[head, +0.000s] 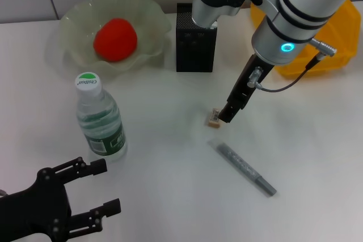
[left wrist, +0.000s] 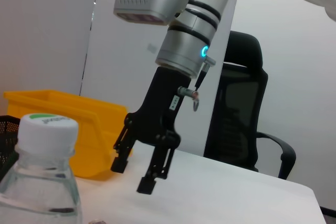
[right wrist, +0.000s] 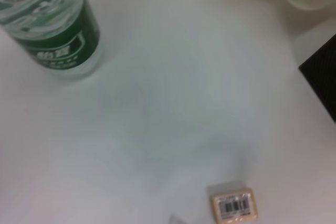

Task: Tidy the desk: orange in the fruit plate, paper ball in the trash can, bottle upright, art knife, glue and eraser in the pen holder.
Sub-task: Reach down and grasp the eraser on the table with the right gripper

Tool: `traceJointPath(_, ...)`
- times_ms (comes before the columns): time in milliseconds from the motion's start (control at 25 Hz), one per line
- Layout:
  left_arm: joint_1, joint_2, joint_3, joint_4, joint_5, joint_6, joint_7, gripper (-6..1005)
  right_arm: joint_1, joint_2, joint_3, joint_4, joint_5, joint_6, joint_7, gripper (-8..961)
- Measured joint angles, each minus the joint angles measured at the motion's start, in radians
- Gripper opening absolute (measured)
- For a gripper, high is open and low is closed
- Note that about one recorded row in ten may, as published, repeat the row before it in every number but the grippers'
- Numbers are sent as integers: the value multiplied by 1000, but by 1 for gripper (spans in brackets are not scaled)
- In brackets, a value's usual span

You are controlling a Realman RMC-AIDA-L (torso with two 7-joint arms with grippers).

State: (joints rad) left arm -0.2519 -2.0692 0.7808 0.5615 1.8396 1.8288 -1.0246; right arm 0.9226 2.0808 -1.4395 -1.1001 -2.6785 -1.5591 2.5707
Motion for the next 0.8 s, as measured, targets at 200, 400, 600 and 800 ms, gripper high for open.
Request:
traceJointPath(200,-1,0,0,-2,0,0,0,773,34,1,-2,110,2,85,-16,773)
traceJointPath(400,-1,-2,0,-2,0,-2,1,773,77,5,-8,222,9,152,-32,759)
traceJointPath(600,-1,-2,0,-3,-2,-4,1,773,96,7,-17,282,15,197,-33,746)
traceJointPath(800,-2,-2,0,-3,-3,-7,2,773,108,8,-39,325,26,225,-37,732)
